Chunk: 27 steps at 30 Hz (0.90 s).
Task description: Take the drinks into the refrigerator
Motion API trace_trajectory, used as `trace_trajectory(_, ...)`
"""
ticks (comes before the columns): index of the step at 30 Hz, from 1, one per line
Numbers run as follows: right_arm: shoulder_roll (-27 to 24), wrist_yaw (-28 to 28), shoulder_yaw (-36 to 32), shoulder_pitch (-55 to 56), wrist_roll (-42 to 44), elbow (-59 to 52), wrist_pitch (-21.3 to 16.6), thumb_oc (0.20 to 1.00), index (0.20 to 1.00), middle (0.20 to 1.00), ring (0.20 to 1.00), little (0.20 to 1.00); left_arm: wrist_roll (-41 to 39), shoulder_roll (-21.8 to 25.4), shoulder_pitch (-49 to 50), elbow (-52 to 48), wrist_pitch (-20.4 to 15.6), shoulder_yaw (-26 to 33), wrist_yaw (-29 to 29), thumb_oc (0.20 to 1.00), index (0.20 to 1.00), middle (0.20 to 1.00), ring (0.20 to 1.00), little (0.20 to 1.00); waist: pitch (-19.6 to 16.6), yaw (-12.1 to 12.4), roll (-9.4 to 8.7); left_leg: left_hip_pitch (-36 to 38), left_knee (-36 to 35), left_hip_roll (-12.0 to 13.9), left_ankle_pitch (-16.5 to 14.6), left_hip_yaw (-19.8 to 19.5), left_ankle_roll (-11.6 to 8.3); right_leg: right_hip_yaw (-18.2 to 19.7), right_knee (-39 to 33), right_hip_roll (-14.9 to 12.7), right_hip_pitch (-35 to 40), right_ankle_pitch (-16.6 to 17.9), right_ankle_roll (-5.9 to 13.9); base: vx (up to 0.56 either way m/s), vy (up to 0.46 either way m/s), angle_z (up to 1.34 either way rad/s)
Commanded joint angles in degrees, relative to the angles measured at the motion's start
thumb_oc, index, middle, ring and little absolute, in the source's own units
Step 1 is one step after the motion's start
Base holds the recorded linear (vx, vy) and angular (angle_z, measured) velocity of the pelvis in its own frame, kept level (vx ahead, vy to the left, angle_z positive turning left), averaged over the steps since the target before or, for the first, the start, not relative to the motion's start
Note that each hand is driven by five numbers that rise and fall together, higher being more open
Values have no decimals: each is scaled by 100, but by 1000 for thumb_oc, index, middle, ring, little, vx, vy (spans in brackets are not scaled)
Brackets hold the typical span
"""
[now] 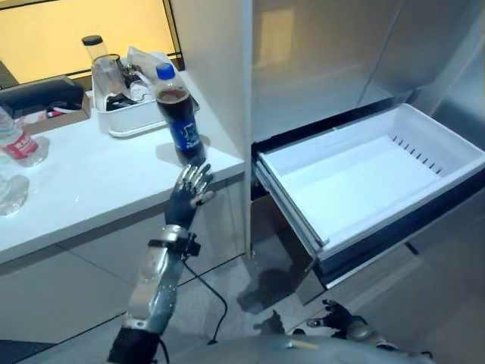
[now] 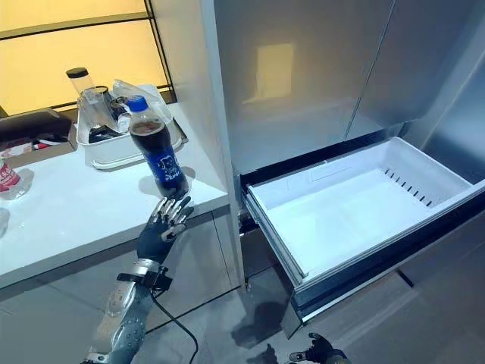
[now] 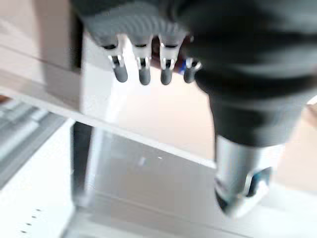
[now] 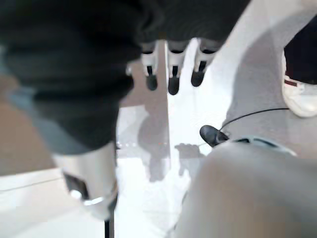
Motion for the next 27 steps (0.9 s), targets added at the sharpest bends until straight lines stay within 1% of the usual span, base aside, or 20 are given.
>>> trace_trajectory(1, 428, 68, 125, -327, 41, 457, -73, 1000, 1000, 1000, 1000, 1000, -233, 74, -281, -553, -306, 214, 54, 1000, 1000, 1000, 1000, 1000, -10, 76, -371, -310, -4, -227, -14, -78, 150, 161, 55, -220, 326, -233, 305, -98, 45, 30)
trace_trajectory(3, 440, 76, 131, -322, 26, 449, -72, 1000, 1000, 1000, 1000, 1000, -131, 114, -305, -591, -334, 304, 151, 1000, 1000, 1000, 1000, 1000, -14, 77, -372, -305, -4, -228, -19, -79, 150, 160, 55, -220, 327, -235, 304, 0, 0, 0)
trace_trajectory(6, 478, 55, 162, -307, 11, 428, -67, 1000, 1000, 1000, 1000, 1000, 41, 16, -323, -642, -432, 493, 503, 1000, 1000, 1000, 1000, 1000, -7, 87, -377, -303, -4, -227, -20, -80, 149, 159, 55, -221, 329, -239, 295, 0, 0, 0)
trace_trajectory(7, 478, 54, 164, -307, 11, 428, -66, 1000, 1000, 1000, 1000, 1000, 46, 14, -320, -648, -429, 493, 509, 1000, 1000, 1000, 1000, 1000, -7, 84, -377, -302, -4, -227, -20, -81, 149, 158, 55, -221, 330, -239, 295, 0, 0, 0)
trace_trajectory(8, 462, 13, 181, -292, 22, 376, -69, 1000, 1000, 1000, 1000, 1000, 132, -55, -362, -623, -445, 573, 779, 1000, 1000, 1000, 1000, 1000, 6, 80, -381, -302, -4, -228, -15, -80, 151, 156, 55, -216, 330, -237, 293, 0, 0, 0)
trace_trajectory(9, 462, 12, 182, -292, 23, 375, -68, 1000, 1000, 1000, 1000, 1000, 137, -56, -362, -626, -443, 573, 785, 1000, 1000, 1000, 1000, 1000, 7, 79, -381, -302, -4, -229, -15, -81, 151, 155, 55, -216, 331, -237, 293, 0, 0, 0)
trace_trajectory(10, 495, -20, 195, -262, 29, 318, -62, 1000, 1000, 1000, 1000, 1000, 564, 63, -357, -787, -451, 785, 980, 1000, 1000, 1000, 1000, 1000, 11, 85, -384, -306, -4, -226, -16, -81, 149, 148, 55, -214, 338, -242, 293, 0, 0, 0)
trace_trajectory(11, 504, -25, 195, -248, 23, 307, -65, 1000, 1000, 1000, 1000, 1000, 718, 84, -335, -826, -498, 919, 1049, 1000, 1000, 1000, 1000, 1000, 5, 91, -388, -306, -4, -227, -21, -75, 146, 153, 55, -212, 340, -250, 291, 0, 0, 0)
trace_trajectory(13, 473, -32, 206, -230, 14, 321, -78, 1000, 1000, 1000, 1000, 1000, 768, 63, -361, -648, -551, 1041, 1196, 1000, 1000, 1000, 1000, 1000, -4, 90, -392, -295, -4, -225, -23, -71, 141, 154, 55, -212, 345, -249, 294, 0, 0, 0)
trace_trajectory(20, 438, 13, 223, -188, -16, 318, -50, 1000, 1000, 1000, 1000, 1000, 995, 202, -691, -374, -501, 1415, 1467, 1000, 1000, 1000, 1000, 1000, -29, 71, -367, -278, -4, -231, -23, -67, 133, 139, 55, -210, 370, -255, 295, 0, 0, 0)
trace_trajectory(24, 438, 24, 241, -152, -27, 295, -42, 1000, 1000, 1000, 1000, 1000, 1253, 322, -857, -277, -520, 1575, 1664, 1000, 1000, 1000, 1000, 1000, -48, 53, -362, -264, -4, -221, -27, -54, 128, 139, 55, -212, 371, -255, 298, 0, 0, 0)
trace_trajectory(27, 409, 61, 286, -106, -61, 258, -42, 1000, 1000, 1000, 1000, 1000, 1502, 529, -1155, 121, -484, 1760, 1870, 1000, 1000, 1000, 1000, 1000, -69, 19, -344, -259, -4, -212, -29, -41, 119, 144, 55, -214, 368, -255, 305, 0, 0, 0)
